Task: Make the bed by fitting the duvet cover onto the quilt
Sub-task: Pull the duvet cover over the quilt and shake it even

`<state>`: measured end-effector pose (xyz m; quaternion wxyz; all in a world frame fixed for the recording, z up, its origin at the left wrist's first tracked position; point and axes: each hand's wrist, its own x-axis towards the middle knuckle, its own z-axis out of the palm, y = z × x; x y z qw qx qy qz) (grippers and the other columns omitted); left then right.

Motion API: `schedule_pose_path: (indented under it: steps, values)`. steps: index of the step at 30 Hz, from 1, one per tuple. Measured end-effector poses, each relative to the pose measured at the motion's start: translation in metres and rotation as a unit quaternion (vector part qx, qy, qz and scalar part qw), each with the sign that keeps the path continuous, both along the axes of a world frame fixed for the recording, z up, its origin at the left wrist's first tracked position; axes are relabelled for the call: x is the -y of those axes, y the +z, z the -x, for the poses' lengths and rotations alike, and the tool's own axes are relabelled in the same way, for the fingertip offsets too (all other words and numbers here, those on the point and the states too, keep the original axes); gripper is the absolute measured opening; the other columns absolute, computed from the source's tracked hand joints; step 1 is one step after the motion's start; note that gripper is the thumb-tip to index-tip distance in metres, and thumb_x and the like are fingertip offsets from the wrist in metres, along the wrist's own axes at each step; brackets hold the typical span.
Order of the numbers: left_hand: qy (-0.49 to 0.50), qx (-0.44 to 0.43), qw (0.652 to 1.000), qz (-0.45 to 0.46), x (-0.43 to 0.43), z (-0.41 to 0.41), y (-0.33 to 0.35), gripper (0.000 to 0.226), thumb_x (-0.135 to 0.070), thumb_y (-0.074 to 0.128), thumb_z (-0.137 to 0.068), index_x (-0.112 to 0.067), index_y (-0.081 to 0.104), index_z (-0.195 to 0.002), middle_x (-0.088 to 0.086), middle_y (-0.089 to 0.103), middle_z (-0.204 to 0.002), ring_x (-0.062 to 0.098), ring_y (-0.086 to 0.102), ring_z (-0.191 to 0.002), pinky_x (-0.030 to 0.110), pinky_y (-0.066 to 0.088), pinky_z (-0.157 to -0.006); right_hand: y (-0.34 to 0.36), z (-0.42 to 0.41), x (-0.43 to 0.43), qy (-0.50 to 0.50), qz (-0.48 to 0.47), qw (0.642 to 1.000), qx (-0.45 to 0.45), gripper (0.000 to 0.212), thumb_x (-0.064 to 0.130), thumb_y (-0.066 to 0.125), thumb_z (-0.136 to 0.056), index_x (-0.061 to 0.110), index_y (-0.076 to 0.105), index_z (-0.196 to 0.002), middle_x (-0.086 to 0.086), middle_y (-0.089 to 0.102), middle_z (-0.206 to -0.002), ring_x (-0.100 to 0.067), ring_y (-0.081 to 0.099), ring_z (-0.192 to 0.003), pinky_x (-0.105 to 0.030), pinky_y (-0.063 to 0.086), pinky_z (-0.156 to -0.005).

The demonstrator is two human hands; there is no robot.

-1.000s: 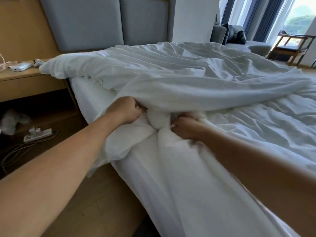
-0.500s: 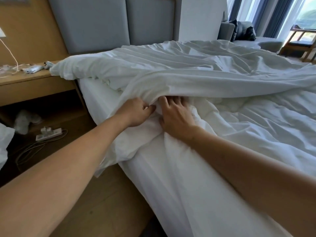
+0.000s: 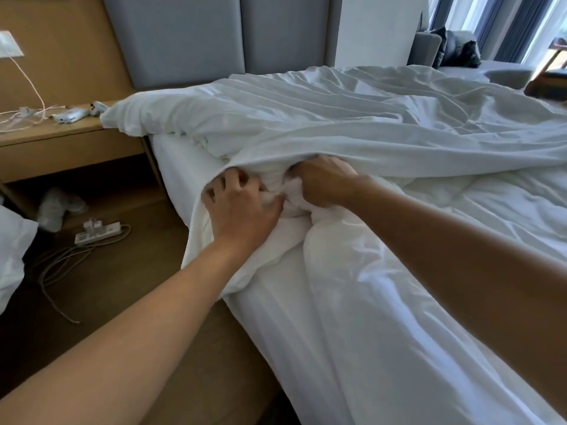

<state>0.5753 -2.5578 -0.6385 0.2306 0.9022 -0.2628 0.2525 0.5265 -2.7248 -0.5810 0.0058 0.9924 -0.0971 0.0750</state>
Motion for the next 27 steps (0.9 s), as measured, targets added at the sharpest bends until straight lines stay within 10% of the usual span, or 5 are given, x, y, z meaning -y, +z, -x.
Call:
schedule_pose_path:
  steps: [5,12,15,20,27]
  values:
    - [-0.045,-0.189,0.976,0.101,0.021,0.0,-0.015,0.034,-0.045,0.062,-0.088,-0.011,0.061,-0.084,0.014,0.058,-0.12,0.037,0.057,-0.104,0.047,0.048,-0.092,-0.001,-0.018,0.002,-0.043,-0.177,0.979,-0.093,0.043,0.007,0.044,-0.084,0.011,0.066,-0.12,-0.011,0.062,-0.127,-0.027,0.057,-0.113,-0.035,0.049,-0.095]
    - [-0.163,-0.087,0.964,0.189,0.044,-0.004,-0.008,0.026,-0.018,0.055,-0.076,-0.016,0.036,-0.058,0.012,0.064,-0.113,0.029,0.056,-0.079,0.026,0.034,-0.069,0.004,-0.017,0.029,-0.233,-0.25,0.859,0.381,0.02,0.013,0.049,-0.074,0.01,0.068,-0.078,-0.019,0.072,-0.093,-0.038,0.066,-0.093,-0.036,0.046,-0.072]
    - [-0.162,-0.089,0.962,0.201,0.043,-0.006,-0.037,0.02,0.0,0.064,-0.075,-0.001,0.049,-0.06,0.022,0.049,-0.147,0.033,0.052,-0.12,0.019,0.036,-0.089,-0.029,-0.002,0.012,-0.112,-0.164,0.975,0.095,0.034,0.027,0.054,-0.087,0.009,0.069,-0.112,-0.018,0.067,-0.123,-0.036,0.061,-0.113,-0.035,0.05,-0.091]
    - [-0.175,-0.065,0.936,0.298,0.034,-0.007,-0.073,0.016,-0.001,0.058,-0.075,-0.009,0.052,-0.086,0.017,0.054,-0.141,0.014,0.057,-0.098,0.012,0.043,-0.079,-0.019,0.025,-0.013,-0.065,-0.171,0.954,-0.237,0.021,0.035,0.053,-0.094,0.018,0.056,-0.081,-0.002,0.059,-0.086,-0.023,0.053,-0.078,-0.027,0.04,-0.062]
    - [-0.126,-0.137,0.923,0.337,0.037,-0.001,-0.072,0.053,-0.009,0.062,-0.08,-0.011,0.046,-0.13,-0.013,0.048,-0.123,0.004,0.051,-0.107,0.006,0.038,-0.088,0.025,0.028,0.005,-0.052,-0.297,0.953,-0.009,0.029,0.012,0.053,-0.092,0.021,0.077,-0.105,-0.009,0.075,-0.091,-0.032,0.073,-0.081,-0.039,0.062,-0.077]
